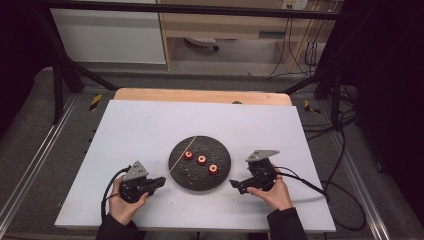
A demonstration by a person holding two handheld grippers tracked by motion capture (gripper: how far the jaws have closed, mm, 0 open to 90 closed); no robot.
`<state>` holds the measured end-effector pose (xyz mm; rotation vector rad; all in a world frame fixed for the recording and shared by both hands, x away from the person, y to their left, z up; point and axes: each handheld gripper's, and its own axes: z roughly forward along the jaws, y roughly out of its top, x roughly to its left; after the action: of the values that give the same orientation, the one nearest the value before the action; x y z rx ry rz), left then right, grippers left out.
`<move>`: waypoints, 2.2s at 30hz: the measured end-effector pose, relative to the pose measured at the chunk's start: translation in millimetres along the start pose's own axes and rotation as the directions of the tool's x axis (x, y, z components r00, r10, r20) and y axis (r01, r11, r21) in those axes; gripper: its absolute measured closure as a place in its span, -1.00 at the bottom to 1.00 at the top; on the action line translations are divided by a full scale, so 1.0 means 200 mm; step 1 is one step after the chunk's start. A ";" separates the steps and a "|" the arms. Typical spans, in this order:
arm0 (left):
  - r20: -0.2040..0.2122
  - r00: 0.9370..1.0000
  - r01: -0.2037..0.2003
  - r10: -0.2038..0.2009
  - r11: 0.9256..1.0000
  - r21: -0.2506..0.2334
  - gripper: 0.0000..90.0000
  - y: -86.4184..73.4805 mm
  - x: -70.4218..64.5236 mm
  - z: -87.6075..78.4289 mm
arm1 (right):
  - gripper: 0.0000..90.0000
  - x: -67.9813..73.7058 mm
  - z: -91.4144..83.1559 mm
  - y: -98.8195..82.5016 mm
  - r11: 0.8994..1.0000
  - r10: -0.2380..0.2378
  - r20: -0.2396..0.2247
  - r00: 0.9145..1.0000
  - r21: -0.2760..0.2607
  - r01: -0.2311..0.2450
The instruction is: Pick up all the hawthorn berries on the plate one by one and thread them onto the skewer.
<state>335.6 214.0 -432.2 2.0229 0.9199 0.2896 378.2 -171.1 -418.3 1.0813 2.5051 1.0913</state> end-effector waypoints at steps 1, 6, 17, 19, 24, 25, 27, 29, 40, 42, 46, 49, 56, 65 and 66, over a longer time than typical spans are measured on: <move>-0.002 1.000 -0.001 0.001 1.000 0.001 0.96 0.00 0.00 0.00 | -0.97 0.00 0.00 0.00 1.000 0.000 0.000 1.000 0.000 0.000; 0.004 1.000 0.000 0.000 1.000 0.004 0.96 0.00 0.00 0.00 | -0.88 0.05 0.05 0.11 0.998 -0.047 -0.010 0.999 0.028 0.047; -0.001 1.000 -0.003 0.003 1.000 0.011 0.96 -0.01 0.01 0.00 | -0.59 0.12 0.15 0.33 0.977 -0.155 -0.043 0.987 0.144 0.159; 0.000 1.000 -0.005 0.005 1.000 0.014 0.96 -0.01 0.01 0.00 | -0.53 0.13 0.18 0.36 0.967 -0.169 -0.054 0.984 0.183 0.176; 0.000 1.000 -0.005 0.005 1.000 0.016 0.96 0.00 0.01 0.01 | -0.37 0.15 0.26 0.41 0.943 -0.202 -0.084 0.976 0.254 0.217; 0.000 1.000 -0.005 0.005 1.000 0.017 0.96 0.00 0.01 0.01 | -0.31 0.15 0.29 0.42 0.929 -0.216 -0.092 0.972 0.286 0.234; 0.000 1.000 -0.006 0.006 1.000 0.017 0.96 0.00 0.01 0.01 | -0.28 0.15 0.30 0.43 0.922 -0.223 -0.098 0.970 0.302 0.242; 0.000 1.000 -0.006 0.006 1.000 0.018 0.96 0.00 0.01 0.01 | -0.18 0.15 0.32 0.43 0.913 -0.227 -0.109 0.968 0.321 0.250; 0.002 1.000 -0.012 0.012 1.000 0.026 0.96 0.00 0.01 0.01 | 0.17 0.13 0.38 0.43 0.886 -0.221 -0.151 0.963 0.381 0.264; 0.001 1.000 -0.013 0.013 1.000 0.026 0.96 0.00 0.01 0.01 | 0.24 0.13 0.39 0.43 0.883 -0.221 -0.158 0.962 0.386 0.266; 0.001 1.000 -0.013 0.013 1.000 0.024 0.96 0.00 0.01 0.01 | 0.36 0.12 0.39 0.44 0.879 -0.233 -0.164 0.959 0.386 0.280; 0.001 1.000 -0.015 0.015 1.000 0.024 0.96 0.00 0.01 0.01 | 0.37 0.12 0.38 0.44 0.883 -0.227 -0.167 0.960 0.380 0.275; 0.001 1.000 -0.017 0.017 1.000 0.019 0.96 0.00 0.00 0.01 | 0.38 0.12 0.30 0.47 0.929 -0.178 -0.144 0.973 0.301 0.214; 0.002 1.000 -0.016 0.016 1.000 0.015 0.96 -0.01 -0.01 0.01 | 0.38 0.09 0.17 0.48 0.977 -0.070 -0.101 0.992 0.195 0.089; 0.003 1.000 -0.015 0.015 1.000 0.014 0.96 -0.01 -0.01 0.01 | 0.38 0.09 0.16 0.48 0.980 -0.060 -0.099 0.993 0.185 0.077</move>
<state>334.0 211.2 -433.8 2.0435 0.9076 0.2896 432.0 -96.6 -371.7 1.0026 2.7438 0.9206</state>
